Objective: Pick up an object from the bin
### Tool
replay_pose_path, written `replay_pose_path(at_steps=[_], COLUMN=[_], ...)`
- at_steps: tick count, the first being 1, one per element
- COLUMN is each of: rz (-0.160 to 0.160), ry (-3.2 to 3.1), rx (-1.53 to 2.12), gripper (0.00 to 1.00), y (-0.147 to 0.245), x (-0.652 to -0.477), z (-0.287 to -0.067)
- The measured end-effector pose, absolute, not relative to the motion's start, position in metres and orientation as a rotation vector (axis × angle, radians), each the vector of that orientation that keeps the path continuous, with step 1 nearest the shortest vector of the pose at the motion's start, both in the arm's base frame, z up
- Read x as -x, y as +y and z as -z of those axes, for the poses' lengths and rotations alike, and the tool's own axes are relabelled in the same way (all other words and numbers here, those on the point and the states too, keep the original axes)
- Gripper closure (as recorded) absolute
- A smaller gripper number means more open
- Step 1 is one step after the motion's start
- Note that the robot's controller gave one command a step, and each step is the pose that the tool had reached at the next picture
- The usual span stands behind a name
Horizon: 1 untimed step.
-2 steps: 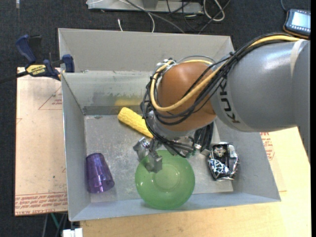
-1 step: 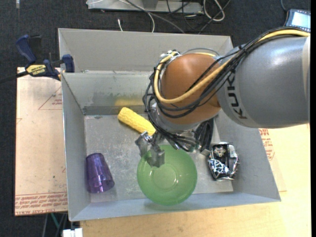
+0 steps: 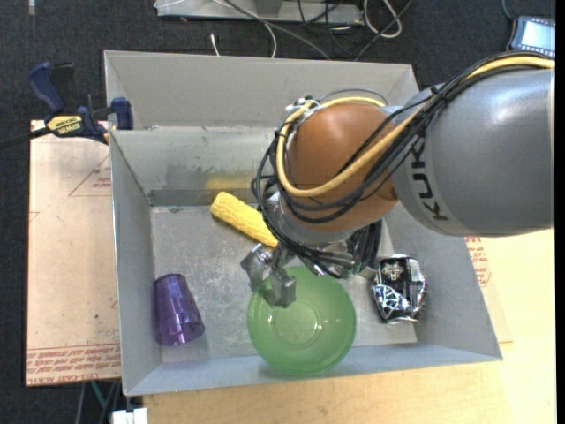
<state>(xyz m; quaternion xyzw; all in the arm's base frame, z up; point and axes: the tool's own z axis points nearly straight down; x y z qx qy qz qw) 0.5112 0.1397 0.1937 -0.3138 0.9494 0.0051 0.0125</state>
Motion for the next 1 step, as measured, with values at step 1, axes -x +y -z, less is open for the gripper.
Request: replay_pose_path(at_steps=[1], rz=[-0.015], ry=[2.966], rx=[0.934], gripper=[1.00], y=[0.1186], x=[-0.5299], z=[-0.1875])
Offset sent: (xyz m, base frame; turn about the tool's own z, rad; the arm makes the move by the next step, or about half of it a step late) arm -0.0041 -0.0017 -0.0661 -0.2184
